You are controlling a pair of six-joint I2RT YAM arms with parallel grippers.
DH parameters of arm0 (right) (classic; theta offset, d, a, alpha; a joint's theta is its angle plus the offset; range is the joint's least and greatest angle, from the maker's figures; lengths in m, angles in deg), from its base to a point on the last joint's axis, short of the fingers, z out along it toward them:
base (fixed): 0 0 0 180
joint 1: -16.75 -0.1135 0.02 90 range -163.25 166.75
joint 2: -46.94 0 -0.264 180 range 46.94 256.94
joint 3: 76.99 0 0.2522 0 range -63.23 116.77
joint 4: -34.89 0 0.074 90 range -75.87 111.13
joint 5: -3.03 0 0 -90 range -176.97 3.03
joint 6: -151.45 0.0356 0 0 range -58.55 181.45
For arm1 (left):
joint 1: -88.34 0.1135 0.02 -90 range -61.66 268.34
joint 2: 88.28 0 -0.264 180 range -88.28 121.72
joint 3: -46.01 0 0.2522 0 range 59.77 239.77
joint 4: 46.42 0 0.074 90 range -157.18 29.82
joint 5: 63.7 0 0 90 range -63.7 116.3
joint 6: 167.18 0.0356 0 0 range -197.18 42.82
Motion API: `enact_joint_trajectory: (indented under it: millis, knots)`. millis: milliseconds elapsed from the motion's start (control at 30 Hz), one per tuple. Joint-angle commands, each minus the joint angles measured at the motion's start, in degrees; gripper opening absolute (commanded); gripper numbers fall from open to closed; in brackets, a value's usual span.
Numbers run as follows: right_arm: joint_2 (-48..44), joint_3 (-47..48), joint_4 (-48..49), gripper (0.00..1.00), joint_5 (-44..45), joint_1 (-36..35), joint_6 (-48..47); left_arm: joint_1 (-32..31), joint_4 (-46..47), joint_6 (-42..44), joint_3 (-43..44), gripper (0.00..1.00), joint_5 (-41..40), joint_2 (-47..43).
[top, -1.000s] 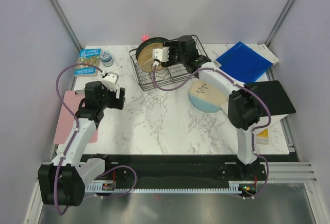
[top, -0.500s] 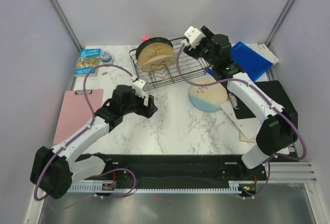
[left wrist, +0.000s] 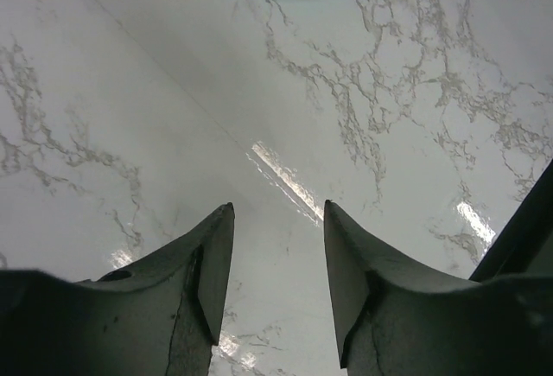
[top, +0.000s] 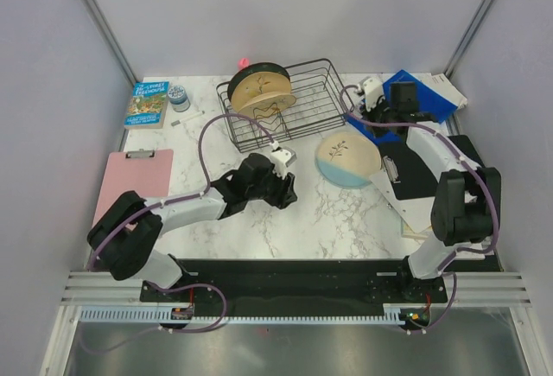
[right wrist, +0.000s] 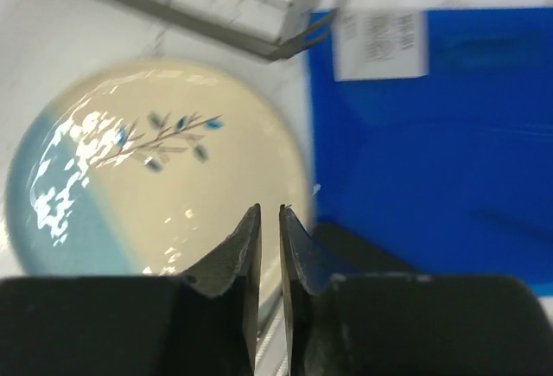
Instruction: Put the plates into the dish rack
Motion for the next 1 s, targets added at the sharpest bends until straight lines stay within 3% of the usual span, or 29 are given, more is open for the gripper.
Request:
enact_joint_trajectory:
  millis: [0, 267, 433, 567, 667, 833, 967]
  knots:
    - [2.73, -4.01, -6.06, 0.17, -8.28, -2.93, -9.98, 1.11, 1.69, 2.87, 1.51, 0.46, -4.41, -3.88]
    - [7.74, -6.74, -7.91, 0.16, -6.7, -11.89, -18.52, 5.41, -10.27, -2.3, -1.91, 0.66, -9.59, -11.17]
    - [11.25, -6.21, -7.82, 0.16, -5.22, -16.54, -19.83, 14.63, -16.94, -13.29, -3.67, 0.72, -9.43, -12.94]
    - [14.85, -4.2, -8.34, 0.17, -1.88, -19.98, -19.76, 24.64, -17.48, -14.18, -3.42, 0.72, -10.04, -12.5]
    - [16.7, -2.96, -9.31, 0.17, -1.35, -22.0, -19.84, 27.64, -17.4, -13.13, -2.53, 0.73, -10.13, -13.12]
    - [17.41, -4.1, -11.33, 0.17, -2.22, -27.61, -19.58, 29.41, -17.31, -14.53, -3.41, 0.75, -9.87, -14.96]
    - [16.71, -4.89, -12.56, 0.17, -3.36, -33.16, -18.08, 30.03, -17.92, -16.46, -5.25, 0.85, -7.67, -16.37]
